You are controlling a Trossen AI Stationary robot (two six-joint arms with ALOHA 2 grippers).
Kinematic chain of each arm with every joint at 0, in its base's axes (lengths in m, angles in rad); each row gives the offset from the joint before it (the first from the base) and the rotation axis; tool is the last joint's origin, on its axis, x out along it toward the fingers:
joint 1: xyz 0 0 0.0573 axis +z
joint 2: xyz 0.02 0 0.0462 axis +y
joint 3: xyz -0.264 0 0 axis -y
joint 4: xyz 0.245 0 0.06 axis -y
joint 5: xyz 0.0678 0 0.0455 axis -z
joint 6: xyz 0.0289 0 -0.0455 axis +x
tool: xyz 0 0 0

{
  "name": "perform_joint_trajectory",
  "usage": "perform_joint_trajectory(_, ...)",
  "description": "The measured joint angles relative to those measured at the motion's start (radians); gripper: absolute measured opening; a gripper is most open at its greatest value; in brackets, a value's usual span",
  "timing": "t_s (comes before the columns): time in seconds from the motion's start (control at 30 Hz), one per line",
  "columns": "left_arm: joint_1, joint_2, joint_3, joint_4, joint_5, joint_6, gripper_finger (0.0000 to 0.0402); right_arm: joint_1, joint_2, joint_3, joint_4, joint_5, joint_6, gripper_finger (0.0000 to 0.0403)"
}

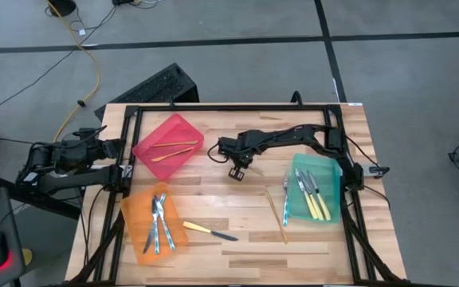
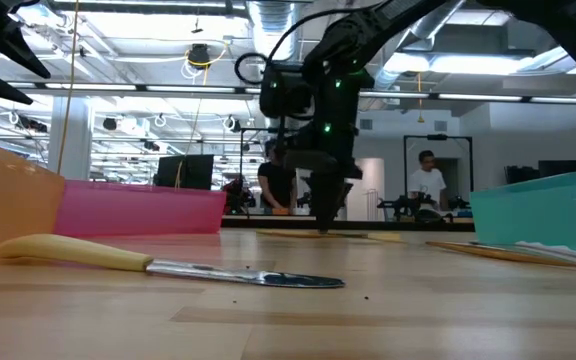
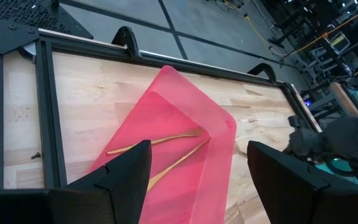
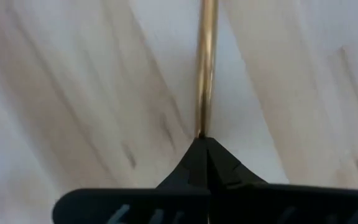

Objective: Sort silverware by color (type)
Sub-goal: Put the top gold knife into the red bin

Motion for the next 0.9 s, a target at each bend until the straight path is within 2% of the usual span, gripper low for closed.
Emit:
perform_joint_trajectory(0.07,0.0,0.0,0.0,0.0,-0.002,0.0,0.0247,-0.004,-0.01,0.003,0.01,0.0,-0.007,0.0011)
perform_joint_trajectory(0.3,0.0,0.0,0.0,0.0,-0.003,0.001,0.0247,-0.006,-0.02,0.003,0.025,0.008,-0.085,0.0081)
perform_joint_trajectory(0.43,0.0,0.0,0.0,0.0,-0.003,0.011,0.0247,-0.003,-0.015,0.004,0.03,0.001,-0.144,0.0131)
perform_joint_trajectory(0.63,0.0,0.0,0.0,0.0,-0.007,0.011,0.0247,-0.024,-0.011,0.001,0.075,0.002,-0.149,0.0203)
perform_joint_trajectory(0.73,0.0,0.0,0.0,0.0,-0.011,0.011,0.0247,-0.038,-0.01,-0.005,0.1,0.006,-0.149,0.021)
perform_joint_trajectory(0.9,0.0,0.0,0.0,0.0,-0.016,0.01,0.0247,-0.052,-0.005,-0.004,0.121,0.003,-0.165,0.02)
